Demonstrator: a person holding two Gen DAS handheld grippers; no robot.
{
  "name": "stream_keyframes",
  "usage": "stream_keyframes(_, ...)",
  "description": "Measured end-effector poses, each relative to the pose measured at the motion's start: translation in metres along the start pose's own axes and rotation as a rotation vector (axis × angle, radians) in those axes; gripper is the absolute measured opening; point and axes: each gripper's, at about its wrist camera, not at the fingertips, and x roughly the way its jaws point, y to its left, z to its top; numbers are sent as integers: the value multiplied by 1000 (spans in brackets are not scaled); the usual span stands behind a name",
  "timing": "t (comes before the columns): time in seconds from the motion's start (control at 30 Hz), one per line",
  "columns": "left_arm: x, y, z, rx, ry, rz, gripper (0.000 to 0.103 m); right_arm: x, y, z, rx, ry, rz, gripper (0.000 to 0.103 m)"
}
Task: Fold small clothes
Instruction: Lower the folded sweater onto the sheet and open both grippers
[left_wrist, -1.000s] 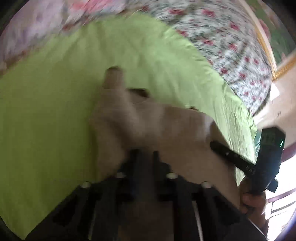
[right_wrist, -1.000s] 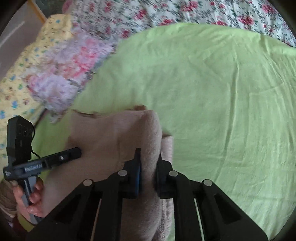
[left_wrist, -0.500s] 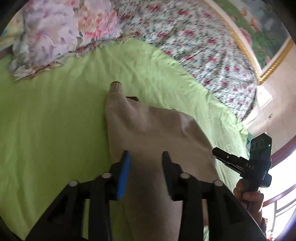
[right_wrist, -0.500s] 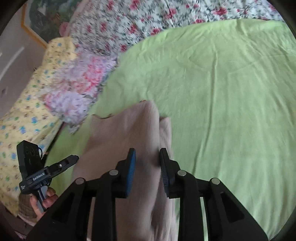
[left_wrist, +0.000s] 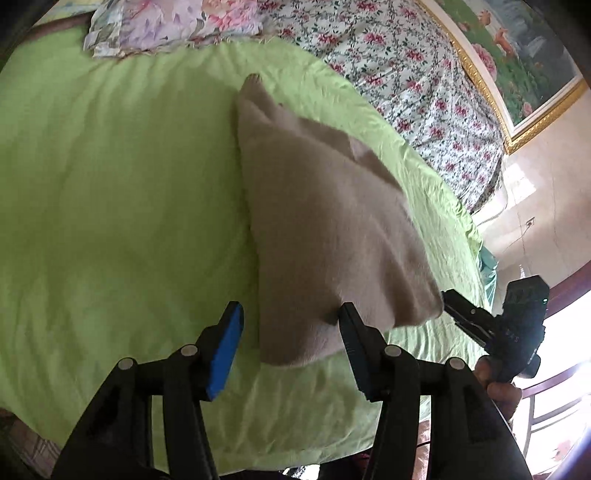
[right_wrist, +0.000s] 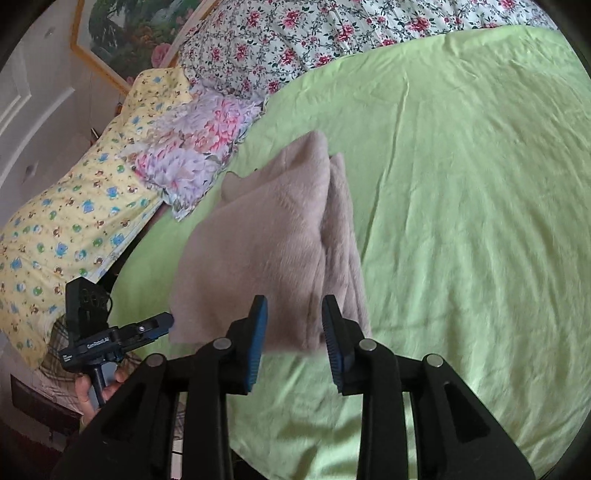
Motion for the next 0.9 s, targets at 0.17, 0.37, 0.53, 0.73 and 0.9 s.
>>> stream_keyframes(0.17,9,1,-8,-7,19,19,54,7,4,-8,-35,-1,-26,32)
stream_keyframes(0.37,22,0,-9,-14,52,42,55,18,-2,-16,-9,4,-60,8)
stream_keyframes(0.53,25,-10,-7,24,64,80,54,-14,9,-2,-73,-97,-98,8)
stream_keyframes(0.73,39,-7,-14,50,88,105,55,23,-16,-18,-137,20,-285,7)
stream_keyframes(0.9,39,-8,-18,80,83,119,55,24,-25,-22,-96,-7,-273,7)
